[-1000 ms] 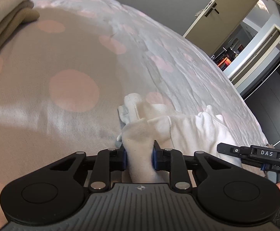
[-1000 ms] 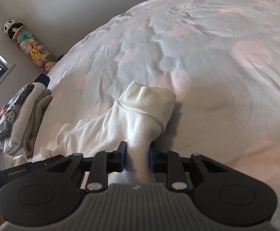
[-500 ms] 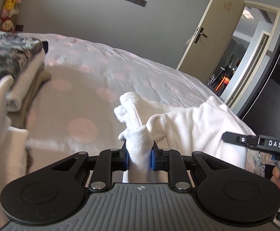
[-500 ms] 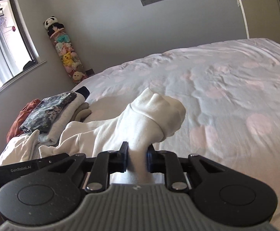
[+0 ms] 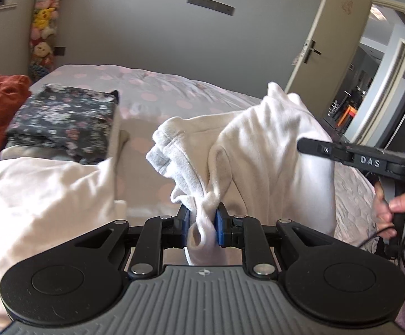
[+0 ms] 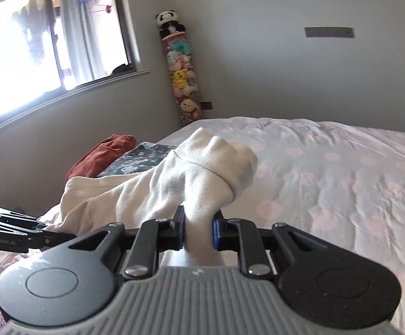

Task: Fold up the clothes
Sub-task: 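Lift the folded white shirt with both grippers and carry it toward the clothes stack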

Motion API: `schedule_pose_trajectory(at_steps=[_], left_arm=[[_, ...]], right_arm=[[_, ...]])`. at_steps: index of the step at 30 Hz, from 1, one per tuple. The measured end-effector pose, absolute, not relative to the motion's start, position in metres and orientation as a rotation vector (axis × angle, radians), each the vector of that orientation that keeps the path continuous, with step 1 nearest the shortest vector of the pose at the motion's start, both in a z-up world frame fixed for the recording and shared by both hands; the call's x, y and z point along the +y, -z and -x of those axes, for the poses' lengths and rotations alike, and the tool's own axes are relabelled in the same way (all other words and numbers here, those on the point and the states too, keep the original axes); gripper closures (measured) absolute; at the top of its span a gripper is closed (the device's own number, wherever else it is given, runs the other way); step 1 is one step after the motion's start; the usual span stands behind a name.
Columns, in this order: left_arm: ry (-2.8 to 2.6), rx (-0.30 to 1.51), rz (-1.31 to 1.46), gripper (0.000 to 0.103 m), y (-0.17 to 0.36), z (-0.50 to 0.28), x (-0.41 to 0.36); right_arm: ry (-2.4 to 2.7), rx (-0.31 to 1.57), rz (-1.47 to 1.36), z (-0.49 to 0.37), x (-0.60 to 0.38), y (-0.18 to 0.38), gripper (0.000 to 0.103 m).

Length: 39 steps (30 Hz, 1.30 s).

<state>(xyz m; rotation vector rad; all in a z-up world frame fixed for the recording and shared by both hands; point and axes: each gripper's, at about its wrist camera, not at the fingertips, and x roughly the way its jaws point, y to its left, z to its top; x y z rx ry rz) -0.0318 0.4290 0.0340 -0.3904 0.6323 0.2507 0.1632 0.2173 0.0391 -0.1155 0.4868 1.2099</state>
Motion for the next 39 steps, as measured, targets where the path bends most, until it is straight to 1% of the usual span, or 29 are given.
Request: schedule_pose_trajectory(at_steps=[10, 13, 18, 23, 29, 35, 39], left_arm=[[-0.394, 0.667, 0.420, 0.087, -0.077, 0.093, 0.470], [-0.442, 0.680, 0.447, 0.087, -0.085, 0.114, 0.485], [-0.503, 0.750, 0.550, 0.087, -0.082, 0.144, 0.516], [-0.562, 0.815, 0.633, 0.087, -0.069, 0.162, 0.544], [-0.595, 0.900, 0.733, 0.087, -0.038, 0.168, 0.574], [-0.628, 0.985, 0.833, 0.087, -0.007, 0.174, 0.604], [-0.642, 1.035, 0.879, 0.087, 0.010, 0.176, 0.619]], right_arm=[[-1.488, 0.392, 0.376, -0.132, 0.328, -0.108, 0.082], [-1.570, 0.381, 0.477, -0.116, 0.368, -0.119, 0.082], [-1.702, 0.382, 0.635, -0.086, 0.433, -0.123, 0.082], [-1.795, 0.391, 0.760, -0.053, 0.500, -0.107, 0.082], [-1.873, 0.429, 0.855, -0.029, 0.563, -0.072, 0.082], [-1.900, 0.468, 0.942, -0.012, 0.615, -0.026, 0.082], [-1.900, 0.504, 0.955, -0.010, 0.635, -0.006, 0.082]])
